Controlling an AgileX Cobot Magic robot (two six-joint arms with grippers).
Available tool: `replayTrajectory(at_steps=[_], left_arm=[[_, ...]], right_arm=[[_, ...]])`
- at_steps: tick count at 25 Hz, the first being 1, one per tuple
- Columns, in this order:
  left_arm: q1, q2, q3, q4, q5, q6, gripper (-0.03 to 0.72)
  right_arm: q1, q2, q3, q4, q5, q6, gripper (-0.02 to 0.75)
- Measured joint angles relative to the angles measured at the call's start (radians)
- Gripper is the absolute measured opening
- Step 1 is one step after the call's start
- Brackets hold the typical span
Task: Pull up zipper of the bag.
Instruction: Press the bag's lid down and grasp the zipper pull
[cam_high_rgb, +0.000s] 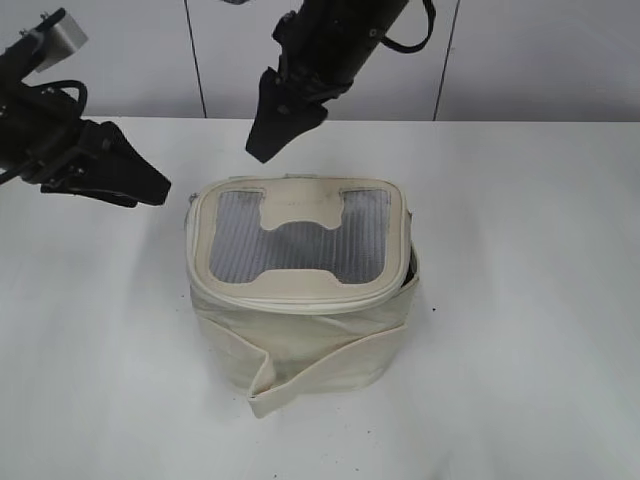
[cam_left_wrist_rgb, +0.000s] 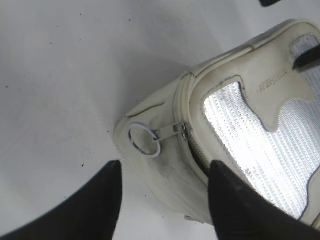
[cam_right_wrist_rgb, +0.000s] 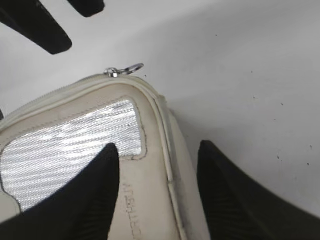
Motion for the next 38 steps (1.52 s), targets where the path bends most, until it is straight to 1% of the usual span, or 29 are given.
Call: replayTrajectory(at_steps=[3, 5, 9, 14, 18, 26, 28, 33, 36, 38], left_arm=[[0.000, 0.000, 0.000, -0.001, -0.004, 0.000, 0.469], [0.000, 0.000, 0.000, 0.001, -0.004, 0.000, 0.487], [0.000, 0.000, 0.000, 0.009, 0.004, 0.000, 0.494], [0.000, 0.000, 0.000, 0.015, 0.010, 0.000, 0.494], [0.000, 0.000, 0.000, 0.015, 0.010, 0.000, 0.495], [0.000, 0.000, 0.000, 0.015, 0.007, 0.000, 0.495], [0.000, 0.000, 0.000, 0.015, 0.007, -0.001, 0.495], [0.000, 0.000, 0.000, 0.015, 0.007, -0.001, 0.495], [0.000, 0.000, 0.000, 0.015, 0.006, -0.002, 0.495], [0.000, 0.000, 0.000, 0.015, 0.006, -0.002, 0.495]], right_arm=[[0.005, 0.047, -0.042, 0.033, 0.000, -0.014, 0.426], [0.005, 0.087, -0.075, 0.040, 0.000, -0.016, 0.430], [0.006, 0.132, -0.114, 0.036, 0.000, -0.013, 0.430], [0.020, 0.140, -0.114, 0.030, 0.000, 0.026, 0.430], [0.037, 0.140, -0.089, -0.004, 0.000, 0.060, 0.430], [0.037, 0.140, -0.079, -0.037, 0.000, 0.068, 0.424], [0.037, 0.140, -0.079, -0.037, 0.000, 0.067, 0.390], [0.037, 0.140, -0.079, -0.035, 0.000, 0.064, 0.242], [0.037, 0.140, -0.079, -0.033, 0.001, 0.062, 0.180], [0.037, 0.140, -0.079, -0.029, 0.002, 0.062, 0.125]])
